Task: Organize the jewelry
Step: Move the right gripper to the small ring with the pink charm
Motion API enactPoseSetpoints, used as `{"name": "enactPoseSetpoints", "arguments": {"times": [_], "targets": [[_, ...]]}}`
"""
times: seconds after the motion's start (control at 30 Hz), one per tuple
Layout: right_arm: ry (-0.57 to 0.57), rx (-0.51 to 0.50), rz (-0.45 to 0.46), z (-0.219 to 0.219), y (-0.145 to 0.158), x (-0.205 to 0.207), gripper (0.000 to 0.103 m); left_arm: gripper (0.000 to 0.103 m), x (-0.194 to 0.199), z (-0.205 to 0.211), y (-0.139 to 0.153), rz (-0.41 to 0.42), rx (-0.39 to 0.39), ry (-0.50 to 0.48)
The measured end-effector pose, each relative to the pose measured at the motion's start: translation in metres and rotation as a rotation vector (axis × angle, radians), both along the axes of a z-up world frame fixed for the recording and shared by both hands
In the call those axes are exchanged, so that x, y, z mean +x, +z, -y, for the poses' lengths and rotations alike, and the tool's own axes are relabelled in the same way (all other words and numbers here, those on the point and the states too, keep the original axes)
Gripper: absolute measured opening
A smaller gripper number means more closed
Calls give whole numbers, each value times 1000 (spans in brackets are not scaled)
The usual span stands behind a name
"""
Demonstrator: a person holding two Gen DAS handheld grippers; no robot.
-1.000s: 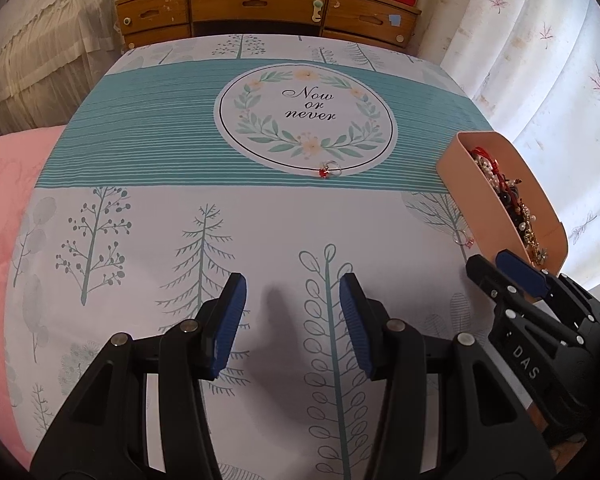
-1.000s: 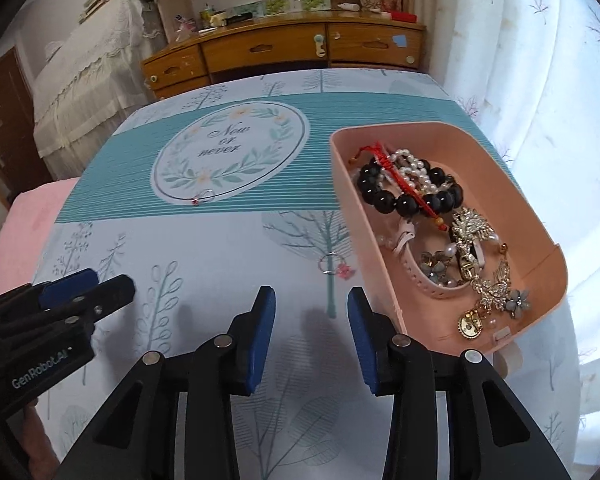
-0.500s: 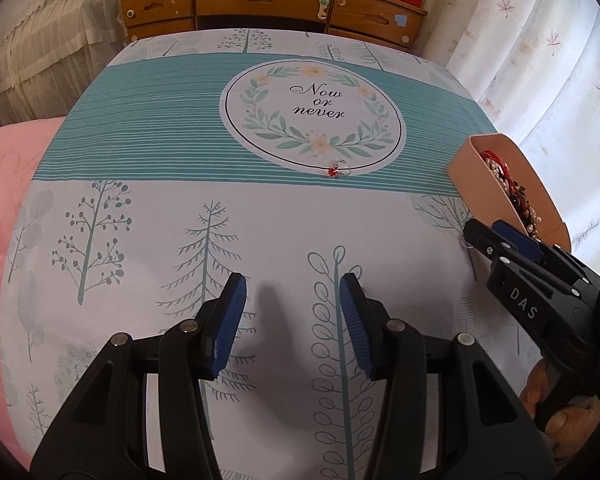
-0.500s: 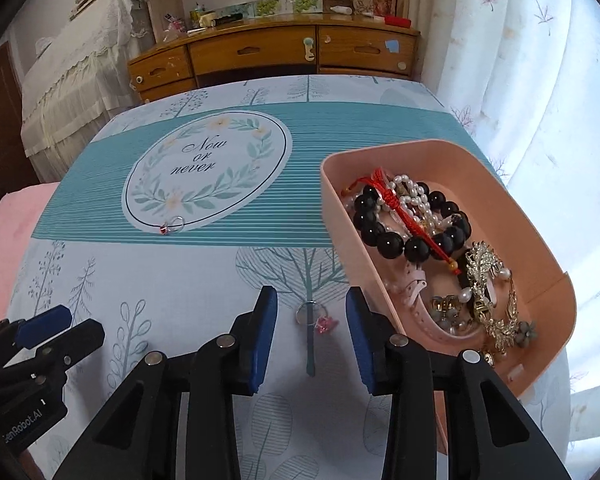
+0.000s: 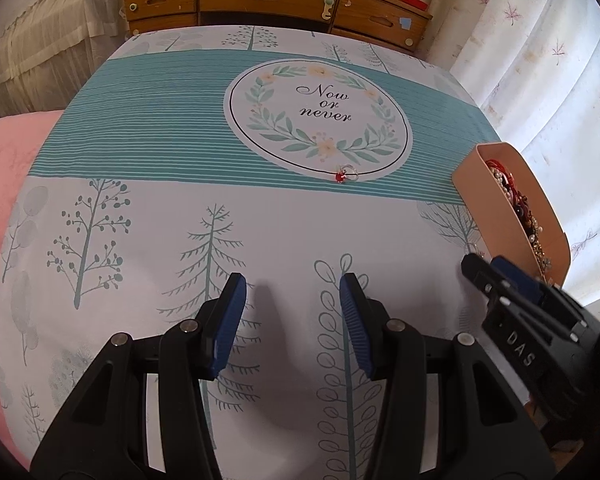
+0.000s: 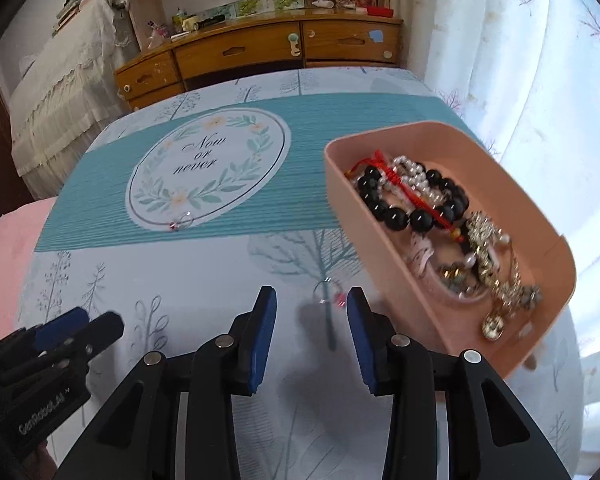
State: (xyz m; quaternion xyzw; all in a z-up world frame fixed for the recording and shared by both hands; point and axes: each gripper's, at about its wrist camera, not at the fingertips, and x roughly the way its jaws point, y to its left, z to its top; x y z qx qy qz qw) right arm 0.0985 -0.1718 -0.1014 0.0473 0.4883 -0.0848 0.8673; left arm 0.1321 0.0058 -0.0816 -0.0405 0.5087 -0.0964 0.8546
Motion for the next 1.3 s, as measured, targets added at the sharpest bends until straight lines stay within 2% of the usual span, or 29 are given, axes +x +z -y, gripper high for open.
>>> {"name": "enactPoseSetpoints", "arguments": {"times": [0.23, 0.53, 0.67, 0.7, 0.83, 1.0, 1.3], "targets": [[-67, 5, -17, 2, -14, 5, 37, 45, 19, -1, -2, 7, 19, -27], [-117, -100, -5, -8, -18, 22, 36, 45, 64, -11, 4, 26, -15, -72], [-69, -111, -2, -15, -18, 24, 21, 45, 77, -5, 5, 18, -35, -125], [-66, -108, 0, -15, -18, 24, 21, 45, 80, -2, 5, 13, -50, -146], [-46, -22, 28, -4, -17, 18, 20, 45, 86, 12, 2, -7, -94, -228], [15, 84, 62, 8, -16, 5, 20, 45, 89, 32, -9, -35, -99, -321], [93, 95, 107, 2, 0, -17, 20, 45, 95, 44, -16, -20, -94, -338]]}}
